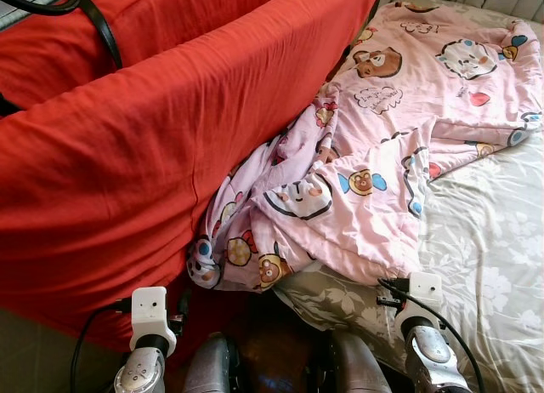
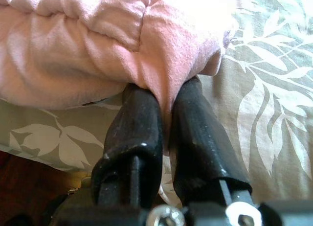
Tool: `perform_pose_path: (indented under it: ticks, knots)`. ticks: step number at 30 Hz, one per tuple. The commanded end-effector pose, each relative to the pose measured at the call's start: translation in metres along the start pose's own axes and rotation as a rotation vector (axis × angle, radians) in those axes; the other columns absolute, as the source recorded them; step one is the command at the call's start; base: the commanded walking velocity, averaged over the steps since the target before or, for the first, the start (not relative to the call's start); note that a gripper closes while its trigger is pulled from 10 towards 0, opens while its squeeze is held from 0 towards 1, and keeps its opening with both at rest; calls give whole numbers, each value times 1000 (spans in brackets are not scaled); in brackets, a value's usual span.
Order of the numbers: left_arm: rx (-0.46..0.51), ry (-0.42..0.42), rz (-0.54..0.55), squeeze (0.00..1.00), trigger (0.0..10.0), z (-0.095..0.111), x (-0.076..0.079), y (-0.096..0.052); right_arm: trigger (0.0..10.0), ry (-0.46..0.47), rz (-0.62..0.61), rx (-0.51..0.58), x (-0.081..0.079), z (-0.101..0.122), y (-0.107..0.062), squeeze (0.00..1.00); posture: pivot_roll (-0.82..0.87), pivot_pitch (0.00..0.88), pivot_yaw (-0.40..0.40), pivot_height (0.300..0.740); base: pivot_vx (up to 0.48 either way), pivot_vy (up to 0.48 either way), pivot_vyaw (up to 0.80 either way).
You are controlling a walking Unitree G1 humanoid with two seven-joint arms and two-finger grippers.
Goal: Clean up the room
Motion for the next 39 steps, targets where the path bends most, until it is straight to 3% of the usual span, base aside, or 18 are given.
perform_pose_path:
  ticks: [1,4,5,7,17,39]
  knots:
    - [-37,-17,37,0,10000,-10,-8,-6,0,14,-8,-24,1,-8,-3,0,-7,193,6,645,0,0,0]
    - [-37,-17,37,0,10000,-10,-8,-6,0,14,-8,-24,1,-8,-3,0,-7,193,6,645,0,0,0]
    - [-137,-24,93,0,10000,-35,-19,-9,10000,41,-7,5,1,-9,-6,0,-64,69,-4,650,0,0,0]
    - [-312,-28,167,0,10000,-69,-32,-23,10000,73,-4,27,0,-12,-9,0,-65,64,-5,665,0,0,0]
    - [-356,-29,173,0,10000,-79,-35,-31,10000,67,-2,19,-1,-16,-11,0,-59,49,-3,740,0,0,0]
    - [-492,-26,217,0,10000,-100,-47,-50,10000,70,-16,13,0,-18,-12,0,-66,0,12,740,0,0,0]
Point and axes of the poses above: a point about 5 cm out from each wrist's last joint towards the gripper, its own y axis pointing out of the wrist towards the gripper, its own z axis along the axis of the wrist's last joint, x = y × z, the point moved 1 cm from there along y, pointing out of the wrist towards the gripper, and after that the axes turned 15 degrees about -y, right-handed, at the moved point
